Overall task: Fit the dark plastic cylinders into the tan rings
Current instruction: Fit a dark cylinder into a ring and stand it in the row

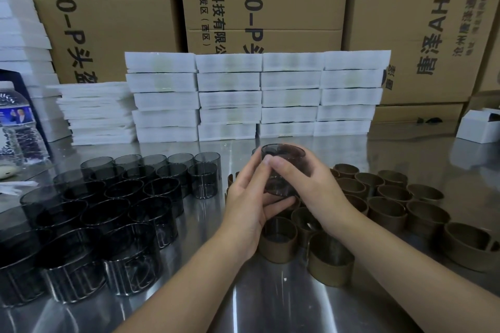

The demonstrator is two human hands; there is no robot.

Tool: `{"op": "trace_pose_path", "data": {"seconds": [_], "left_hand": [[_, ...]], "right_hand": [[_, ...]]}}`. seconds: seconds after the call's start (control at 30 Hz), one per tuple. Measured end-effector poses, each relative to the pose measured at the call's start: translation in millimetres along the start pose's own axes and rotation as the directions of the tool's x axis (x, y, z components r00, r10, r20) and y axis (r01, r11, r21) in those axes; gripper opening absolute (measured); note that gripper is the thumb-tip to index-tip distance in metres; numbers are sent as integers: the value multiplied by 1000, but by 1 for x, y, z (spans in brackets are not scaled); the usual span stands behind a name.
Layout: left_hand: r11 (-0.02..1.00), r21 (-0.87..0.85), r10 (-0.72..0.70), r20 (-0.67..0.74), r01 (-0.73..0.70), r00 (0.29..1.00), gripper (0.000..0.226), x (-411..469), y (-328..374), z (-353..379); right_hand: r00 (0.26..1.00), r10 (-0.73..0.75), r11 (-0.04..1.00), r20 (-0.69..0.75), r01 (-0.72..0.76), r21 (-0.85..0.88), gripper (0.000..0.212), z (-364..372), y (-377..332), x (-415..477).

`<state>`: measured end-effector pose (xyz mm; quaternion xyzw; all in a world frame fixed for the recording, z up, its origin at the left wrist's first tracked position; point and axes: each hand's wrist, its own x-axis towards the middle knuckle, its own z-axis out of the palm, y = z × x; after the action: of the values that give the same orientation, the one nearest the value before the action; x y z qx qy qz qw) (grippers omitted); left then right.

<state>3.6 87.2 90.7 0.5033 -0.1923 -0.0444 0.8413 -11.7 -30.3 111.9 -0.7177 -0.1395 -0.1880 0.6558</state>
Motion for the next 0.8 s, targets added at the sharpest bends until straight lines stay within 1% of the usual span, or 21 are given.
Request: {"op": "trace_pose_path", "data": {"seconds": [0.03,0.1,0.2,0.3,0.4,0.47,0.6,0.67,0.7,0.8], "left_hand": [[1000,7,2,6,-3,1000,83,-1,1,1],[999,38,16,25,-17,1000,78,-2,2,2],[990,126,60,62,-68,996,59,-5,2,2],[964,234,115,64,-127,991,64,-4,-2,1],[948,273,150,65,-162,987,63,-4,-1,1],[941,293,157,66,-169,985,59,-4,0,1],[954,273,110,64,-123,992,52,-5,3,2],[973,216,70,68,-83,995,50,-5,5,3],[983,173,43,74,-55,996,53,-5,5,2],[996,76,-49,104,41,993,58,-4,7,2]], "right_hand": [[1000,-2,1000,-12,2,6,60,0,0,0],[998,22,999,-52,-20,45,61,0,0,1],[991,92,987,-99,-78,143,59,-2,-2,3],[985,128,973,-114,-103,206,57,-2,-4,3],[984,148,974,-101,-128,186,61,-2,-4,4],[983,168,970,-79,-150,190,59,-4,-4,4],[982,185,974,-28,-179,140,68,-8,-5,5],[981,195,969,2,-193,154,73,-9,-4,5],[979,203,965,21,-204,164,75,-9,-4,6],[972,218,953,91,-232,195,72,-8,-3,6]]}}
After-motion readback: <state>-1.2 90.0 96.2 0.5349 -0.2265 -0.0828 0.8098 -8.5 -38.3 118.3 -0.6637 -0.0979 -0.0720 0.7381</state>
